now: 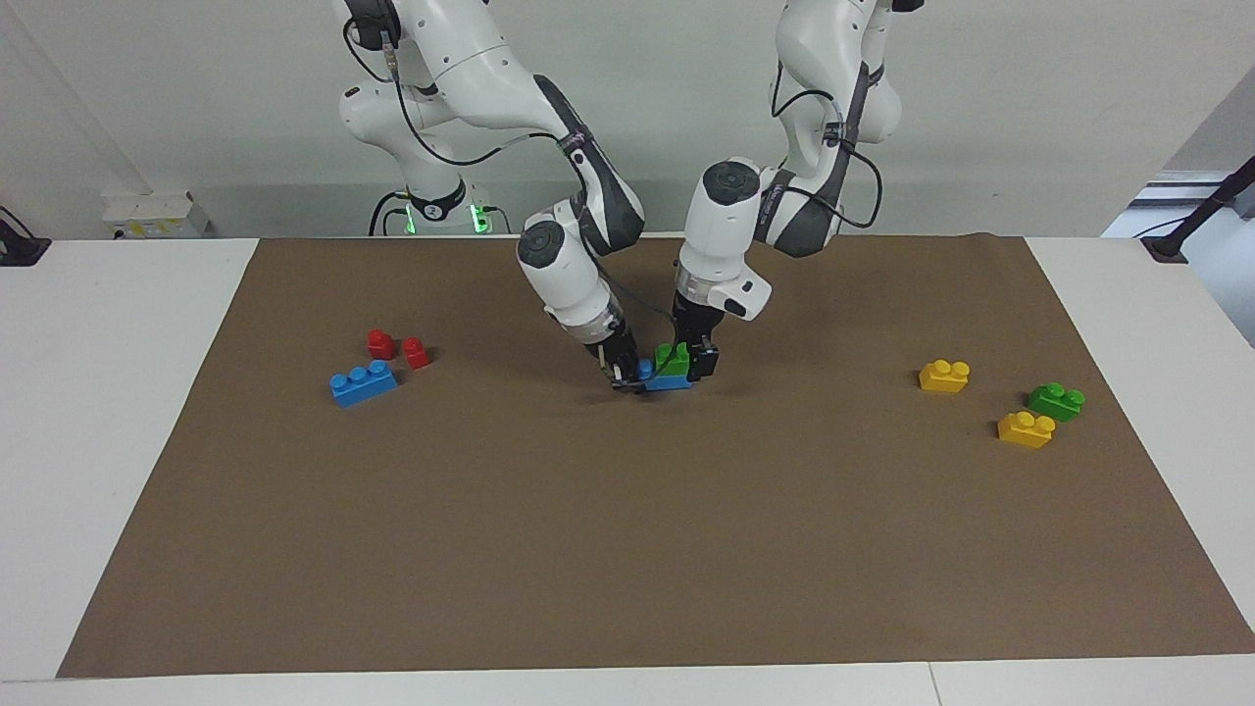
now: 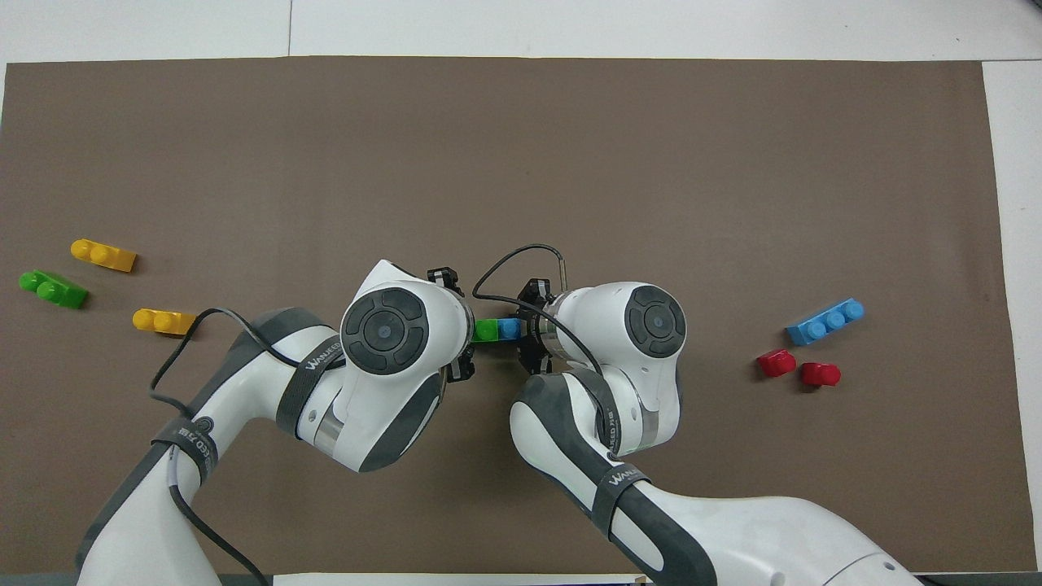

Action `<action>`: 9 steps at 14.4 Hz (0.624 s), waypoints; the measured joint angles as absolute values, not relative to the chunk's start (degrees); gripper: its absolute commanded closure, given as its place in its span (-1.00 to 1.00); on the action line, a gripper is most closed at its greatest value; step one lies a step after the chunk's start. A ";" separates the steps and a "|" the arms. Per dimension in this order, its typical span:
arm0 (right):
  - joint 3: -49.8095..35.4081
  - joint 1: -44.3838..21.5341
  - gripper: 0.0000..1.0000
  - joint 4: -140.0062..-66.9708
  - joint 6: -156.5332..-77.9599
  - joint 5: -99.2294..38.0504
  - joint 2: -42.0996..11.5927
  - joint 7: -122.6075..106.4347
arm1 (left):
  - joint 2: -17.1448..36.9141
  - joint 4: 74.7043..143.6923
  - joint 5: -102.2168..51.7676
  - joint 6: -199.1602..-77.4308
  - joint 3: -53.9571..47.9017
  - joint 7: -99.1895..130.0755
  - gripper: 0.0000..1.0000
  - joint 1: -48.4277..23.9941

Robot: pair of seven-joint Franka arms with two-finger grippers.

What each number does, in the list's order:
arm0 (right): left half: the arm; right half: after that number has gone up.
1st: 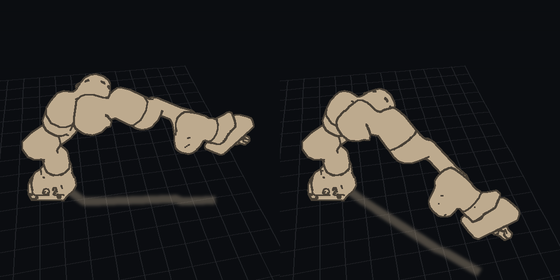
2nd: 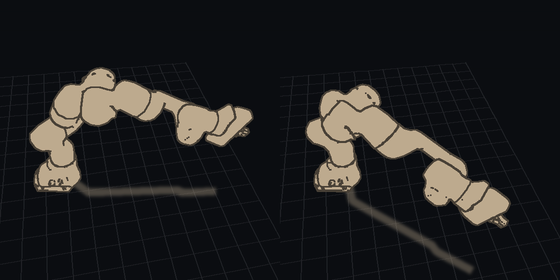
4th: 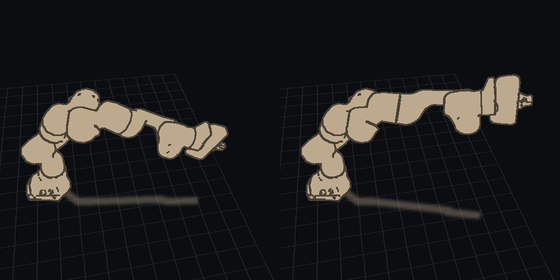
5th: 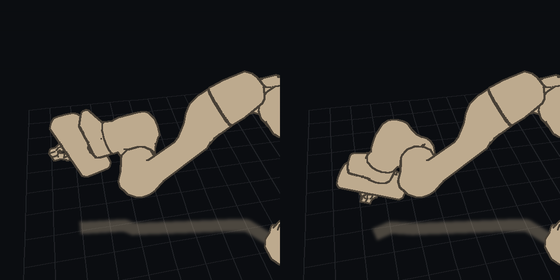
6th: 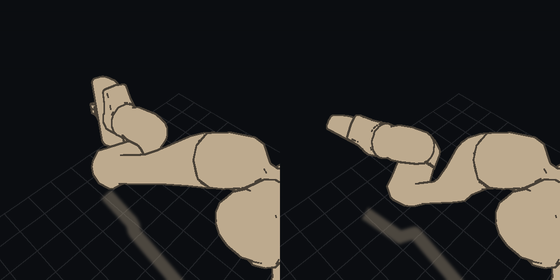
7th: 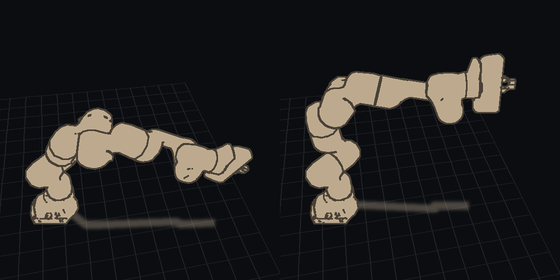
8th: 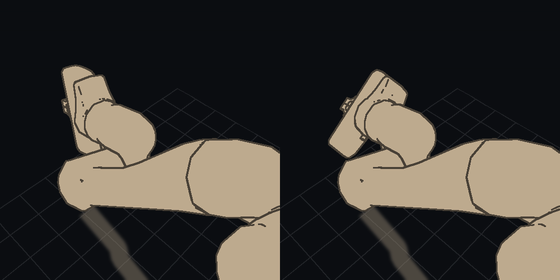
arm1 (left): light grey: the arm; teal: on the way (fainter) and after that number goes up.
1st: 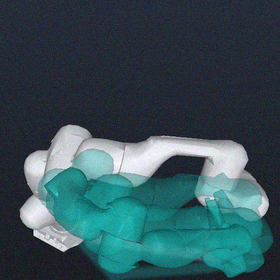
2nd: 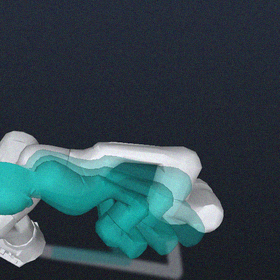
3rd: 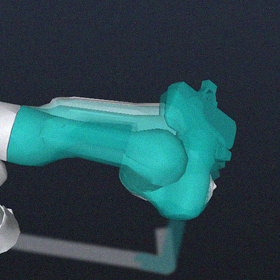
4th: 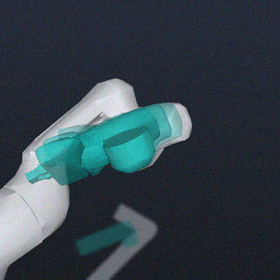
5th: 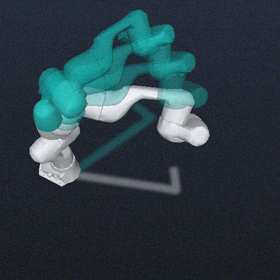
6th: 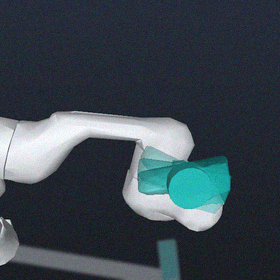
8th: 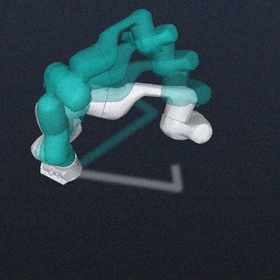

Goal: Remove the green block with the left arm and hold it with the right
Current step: 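Grasp the green brick with the left gripper while the right gripper grasps the blue brick, then pull the green brick off with the left gripper while the right gripper holds blue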

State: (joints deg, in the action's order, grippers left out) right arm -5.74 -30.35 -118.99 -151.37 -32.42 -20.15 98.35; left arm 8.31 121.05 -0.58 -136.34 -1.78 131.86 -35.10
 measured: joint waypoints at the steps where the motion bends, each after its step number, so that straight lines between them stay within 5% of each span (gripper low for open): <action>1: -5.74 -30.35 1.00 -118.99 -151.37 -32.42 -20.15 98.35 | 8.48 121.14 0.20 -136.34 -1.79 132.40 -0.09 -35.14; 3: -5.74 -30.35 1.00 -118.99 -151.37 -32.42 -20.15 98.35 | 8.84 121.15 2.02 -136.37 -1.79 134.20 1.00 -35.25; 9: -5.38 -30.26 1.00 -118.83 -151.93 -32.43 -20.38 98.18 | 9.01 121.22 3.35 -136.39 -2.08 134.83 1.00 -36.16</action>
State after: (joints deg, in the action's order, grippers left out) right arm -5.38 -30.26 -118.83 -151.93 -32.43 -20.38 98.18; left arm 9.01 121.22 3.35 -136.39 -2.08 134.83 -36.16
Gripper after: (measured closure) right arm 0.652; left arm 0.656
